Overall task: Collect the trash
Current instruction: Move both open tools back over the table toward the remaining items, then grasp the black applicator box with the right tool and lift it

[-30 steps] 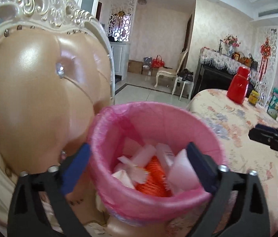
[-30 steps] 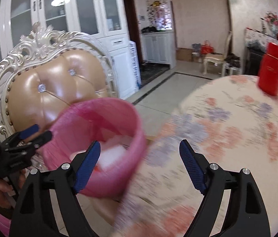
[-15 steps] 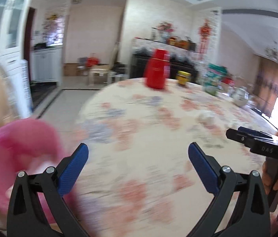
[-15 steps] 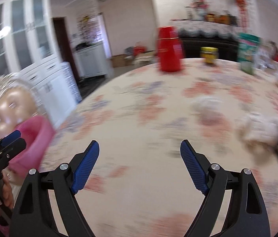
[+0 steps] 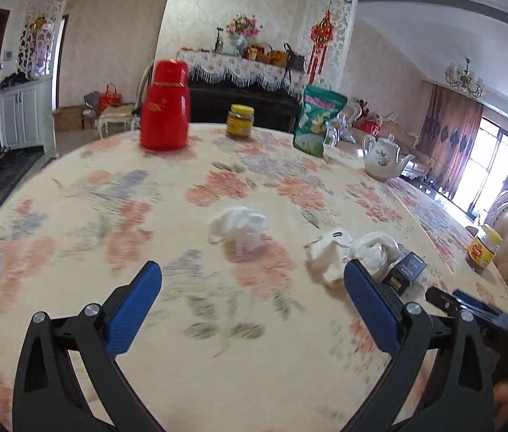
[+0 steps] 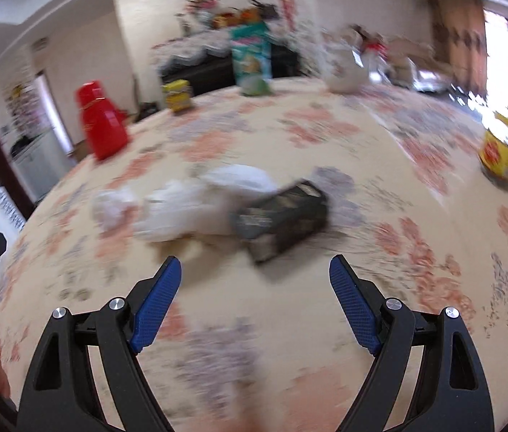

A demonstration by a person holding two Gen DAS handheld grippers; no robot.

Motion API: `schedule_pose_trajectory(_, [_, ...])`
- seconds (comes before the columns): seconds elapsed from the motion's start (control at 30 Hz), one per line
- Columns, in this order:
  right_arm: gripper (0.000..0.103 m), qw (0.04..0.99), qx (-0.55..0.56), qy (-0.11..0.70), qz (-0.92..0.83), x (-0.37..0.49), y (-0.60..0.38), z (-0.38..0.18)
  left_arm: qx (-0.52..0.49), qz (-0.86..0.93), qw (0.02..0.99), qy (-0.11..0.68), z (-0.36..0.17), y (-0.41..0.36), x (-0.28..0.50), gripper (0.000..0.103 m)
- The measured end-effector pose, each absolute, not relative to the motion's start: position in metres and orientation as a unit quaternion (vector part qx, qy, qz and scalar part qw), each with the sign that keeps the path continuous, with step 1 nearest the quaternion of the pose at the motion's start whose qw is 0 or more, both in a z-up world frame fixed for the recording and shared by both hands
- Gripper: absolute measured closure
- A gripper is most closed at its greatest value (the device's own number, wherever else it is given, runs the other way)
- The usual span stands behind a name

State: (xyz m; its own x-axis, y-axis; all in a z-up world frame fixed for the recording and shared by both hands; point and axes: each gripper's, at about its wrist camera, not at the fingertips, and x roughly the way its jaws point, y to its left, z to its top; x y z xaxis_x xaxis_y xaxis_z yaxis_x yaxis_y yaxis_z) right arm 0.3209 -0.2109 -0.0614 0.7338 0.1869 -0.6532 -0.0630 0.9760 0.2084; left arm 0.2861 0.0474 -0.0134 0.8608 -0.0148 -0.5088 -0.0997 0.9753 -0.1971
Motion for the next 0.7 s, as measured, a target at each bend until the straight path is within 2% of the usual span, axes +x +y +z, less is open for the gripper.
schedule_pose_trajectory(0.17, [0.023,0.922,0.126,0.364,0.044,0.339,-0.232,-0.067,-0.112,0.044,0.962,0.246,-0.029,0.033,0.310,0.005])
schedule_pose_trajectory(0.3, [0.023,0.926,0.129,0.355,0.025,0.353,-0.225,-0.066,-0.084,0.020,0.967,0.240,-0.035,0.035,0.304,0.005])
schedule_pose_trajectory(0.47, [0.023,0.924,0.117,0.363,-0.012,0.380,-0.206,-0.073,-0.097,0.003,0.960,0.261,-0.044,0.043,0.305,0.005])
schedule_pose_trajectory(0.7, [0.021,0.920,0.112,0.371,-0.054,0.394,-0.198,-0.082,-0.087,0.013,0.964,0.252,-0.043,0.045,0.302,0.005])
